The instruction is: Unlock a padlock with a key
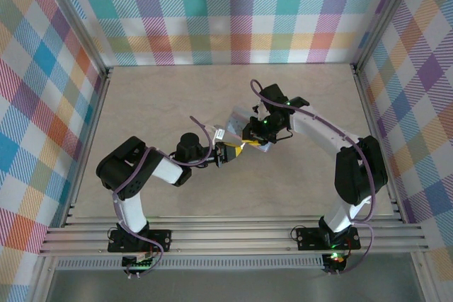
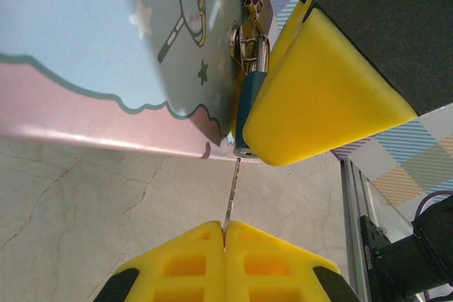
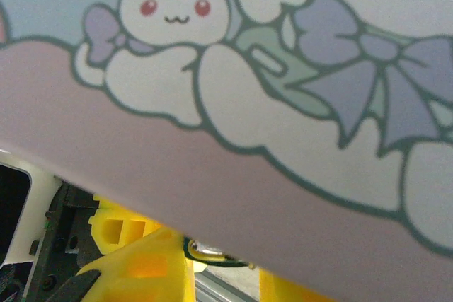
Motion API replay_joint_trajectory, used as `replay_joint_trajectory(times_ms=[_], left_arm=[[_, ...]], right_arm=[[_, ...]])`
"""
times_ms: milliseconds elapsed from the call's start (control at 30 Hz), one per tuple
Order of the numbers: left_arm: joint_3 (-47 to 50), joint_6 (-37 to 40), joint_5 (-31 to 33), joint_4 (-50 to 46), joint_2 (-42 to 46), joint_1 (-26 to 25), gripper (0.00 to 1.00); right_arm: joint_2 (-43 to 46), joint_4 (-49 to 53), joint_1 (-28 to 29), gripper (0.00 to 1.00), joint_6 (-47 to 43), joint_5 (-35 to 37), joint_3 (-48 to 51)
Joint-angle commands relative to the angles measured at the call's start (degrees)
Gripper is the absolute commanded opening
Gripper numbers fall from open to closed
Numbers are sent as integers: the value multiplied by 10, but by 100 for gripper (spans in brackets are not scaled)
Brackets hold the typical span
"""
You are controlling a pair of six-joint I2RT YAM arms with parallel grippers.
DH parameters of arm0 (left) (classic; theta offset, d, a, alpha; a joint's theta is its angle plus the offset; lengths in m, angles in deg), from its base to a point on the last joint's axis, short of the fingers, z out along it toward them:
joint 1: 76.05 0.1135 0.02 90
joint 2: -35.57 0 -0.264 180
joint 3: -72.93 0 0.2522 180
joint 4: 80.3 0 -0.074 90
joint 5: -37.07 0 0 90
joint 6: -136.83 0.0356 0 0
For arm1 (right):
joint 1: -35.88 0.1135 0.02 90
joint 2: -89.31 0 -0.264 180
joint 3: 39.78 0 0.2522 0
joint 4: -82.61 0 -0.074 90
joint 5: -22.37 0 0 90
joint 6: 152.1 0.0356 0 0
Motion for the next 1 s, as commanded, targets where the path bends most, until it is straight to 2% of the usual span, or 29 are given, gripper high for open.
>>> replay_joint_trajectory(times_ms=[0, 967], left_arm=[[-5, -8, -1, 27, 1, 5, 0], [3, -11, 0, 17, 30, 4, 0]], right_arm=[[27, -20, -5, 0, 3, -23, 8], [16, -28, -5, 0, 5, -29, 15]])
